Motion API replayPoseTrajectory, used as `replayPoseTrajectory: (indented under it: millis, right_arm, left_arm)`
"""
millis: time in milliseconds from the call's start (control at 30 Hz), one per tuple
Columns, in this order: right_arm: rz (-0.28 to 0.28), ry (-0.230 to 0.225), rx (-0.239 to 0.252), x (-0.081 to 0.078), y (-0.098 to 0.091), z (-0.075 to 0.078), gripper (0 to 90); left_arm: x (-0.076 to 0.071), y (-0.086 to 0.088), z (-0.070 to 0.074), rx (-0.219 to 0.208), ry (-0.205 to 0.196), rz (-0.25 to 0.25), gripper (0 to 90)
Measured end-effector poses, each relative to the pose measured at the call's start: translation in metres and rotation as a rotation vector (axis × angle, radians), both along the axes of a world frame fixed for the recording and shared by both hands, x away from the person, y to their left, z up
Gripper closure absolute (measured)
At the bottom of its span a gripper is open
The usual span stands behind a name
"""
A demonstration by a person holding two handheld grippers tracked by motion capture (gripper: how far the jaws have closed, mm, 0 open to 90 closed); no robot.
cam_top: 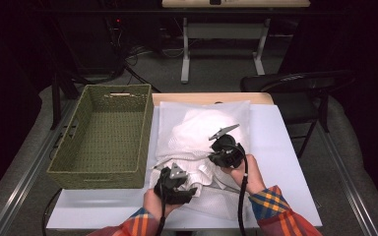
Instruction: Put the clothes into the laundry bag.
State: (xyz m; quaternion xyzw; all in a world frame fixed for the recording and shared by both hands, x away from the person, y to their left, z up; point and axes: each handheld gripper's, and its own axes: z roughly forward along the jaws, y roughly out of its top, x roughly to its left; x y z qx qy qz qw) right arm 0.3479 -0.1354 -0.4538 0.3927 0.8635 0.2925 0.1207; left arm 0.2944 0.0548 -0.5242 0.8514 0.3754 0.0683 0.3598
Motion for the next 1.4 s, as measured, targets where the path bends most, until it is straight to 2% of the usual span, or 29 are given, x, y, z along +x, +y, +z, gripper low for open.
replayPoseTrajectory:
  millis: [67, 100, 133, 200, 267, 333, 433, 500, 533, 633, 700, 733, 900, 967, 1033, 1100, 1233, 1267, 1400]
  right_arm:
    - [0.006, -0.002, 0.002, 0.000, 0.001, 0.000, 88.7]
    - [0.010, -0.010, 0.007, 0.000, 0.001, 0.000, 88.7]
    - [0.006, 0.002, 0.011, 0.000, 0.002, 0.000, 88.7]
    - [0.013, -0.005, 0.024, 0.000, 0.001, 0.001, 88.9]
    - [0.011, -0.003, 0.039, 0.000, 0.000, 0.003, 89.0]
    - [0.009, -0.004, 0.058, 0.000, -0.001, 0.005, 89.0]
    - [0.011, -0.010, 0.081, 0.000, -0.003, 0.010, 89.0]
    - [0.006, -0.011, 0.097, -0.001, -0.005, 0.013, 89.0]
    - [0.003, -0.019, 0.094, 0.000, -0.006, 0.014, 89.0]
    - [-0.015, 0.001, 0.082, 0.002, -0.010, 0.009, 88.9]
    - [-0.017, 0.008, 0.062, 0.004, -0.011, 0.004, 88.7]
    - [-0.019, 0.013, 0.057, 0.005, -0.012, 0.002, 88.7]
    - [-0.014, 0.019, 0.035, 0.007, -0.010, -0.002, 88.5]
    - [-0.014, 0.021, 0.029, 0.007, -0.009, -0.002, 88.5]
    - [-0.012, 0.019, 0.025, 0.007, -0.009, -0.002, 88.5]
    - [-0.016, 0.020, 0.024, 0.006, -0.009, -0.002, 88.5]
    - [-0.016, 0.019, 0.020, 0.006, -0.009, -0.003, 88.4]
    - [-0.015, 0.020, 0.020, 0.006, -0.009, -0.004, 88.4]
    - [-0.011, 0.023, 0.015, 0.005, -0.006, -0.005, 88.3]
  left_arm:
    - [0.011, -0.006, -0.003, -0.005, 0.015, 0.010, 62.7]
    - [0.017, -0.010, -0.004, -0.010, 0.004, 0.030, 66.4]
    - [0.022, -0.011, -0.003, -0.013, -0.001, 0.031, 74.6]
    - [0.032, -0.015, -0.002, -0.044, 0.002, 0.074, 83.1]
    - [0.048, -0.016, 0.001, -0.078, 0.009, 0.119, 85.6]
    - [0.058, -0.017, 0.002, -0.106, 0.008, 0.147, 86.0]
    - [0.076, -0.022, 0.005, -0.170, -0.002, 0.223, 86.1]
    - [0.083, -0.027, 0.003, -0.162, -0.019, 0.231, 86.0]
    - [0.085, -0.027, -0.001, -0.155, -0.015, 0.230, 85.6]
    - [0.082, -0.023, -0.008, -0.131, 0.008, 0.212, 79.4]
    - [0.076, -0.017, -0.009, -0.092, -0.005, 0.166, 71.8]
    - [0.074, -0.015, -0.010, -0.088, -0.008, 0.156, 66.4]
    - [0.050, -0.005, -0.001, -0.012, -0.033, 0.065, 47.6]
    - [0.042, -0.003, 0.001, -0.008, -0.054, 0.049, 42.2]
    - [0.031, 0.000, 0.006, -0.015, -0.046, 0.029, 36.9]
    - [0.022, 0.002, 0.009, -0.019, -0.061, 0.022, 33.3]
    - [0.011, 0.004, 0.009, -0.012, -0.035, 0.000, 26.9]
    - [0.009, 0.002, 0.007, -0.002, -0.019, -0.014, 26.6]
    - [0.013, -0.007, -0.007, 0.027, 0.004, -0.012, 26.5]
